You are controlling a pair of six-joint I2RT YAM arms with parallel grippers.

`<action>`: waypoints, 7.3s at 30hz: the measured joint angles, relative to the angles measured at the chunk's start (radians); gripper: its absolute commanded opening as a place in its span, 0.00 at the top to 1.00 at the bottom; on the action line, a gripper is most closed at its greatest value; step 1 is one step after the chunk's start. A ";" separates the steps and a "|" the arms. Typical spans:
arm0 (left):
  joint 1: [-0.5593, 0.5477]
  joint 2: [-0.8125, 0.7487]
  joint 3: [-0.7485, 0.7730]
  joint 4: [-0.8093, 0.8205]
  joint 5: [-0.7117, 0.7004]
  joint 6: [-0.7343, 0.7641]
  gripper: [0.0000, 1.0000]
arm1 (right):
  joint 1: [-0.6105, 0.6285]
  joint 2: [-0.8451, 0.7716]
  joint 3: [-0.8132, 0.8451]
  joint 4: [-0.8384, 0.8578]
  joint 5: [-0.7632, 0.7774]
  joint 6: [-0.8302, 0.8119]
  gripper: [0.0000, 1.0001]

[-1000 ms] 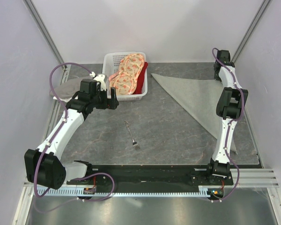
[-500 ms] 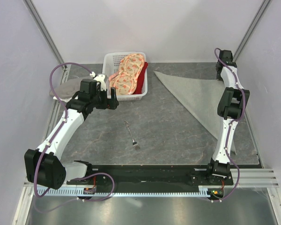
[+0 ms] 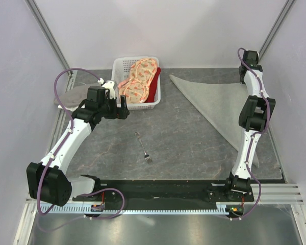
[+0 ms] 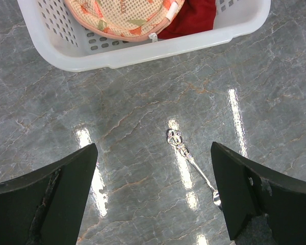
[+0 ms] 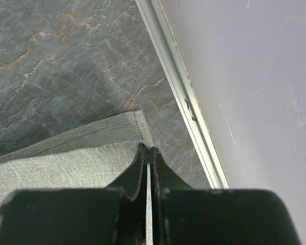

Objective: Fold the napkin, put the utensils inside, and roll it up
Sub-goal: Fold the napkin, then grab a utensil with the right arm, then place the utensil onto the napkin

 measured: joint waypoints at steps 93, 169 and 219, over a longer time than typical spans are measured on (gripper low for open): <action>0.009 -0.147 -0.026 0.031 -0.050 -0.049 0.00 | 1.273 -0.403 -0.756 0.170 -0.196 0.467 0.58; 0.005 -0.148 -0.026 0.037 -0.016 -0.050 0.00 | 0.382 -0.835 -1.042 0.151 -0.380 -0.304 1.00; 0.005 -0.135 -0.026 0.037 -0.019 -0.050 0.00 | 0.298 -0.489 -0.933 0.147 -0.389 -0.563 0.73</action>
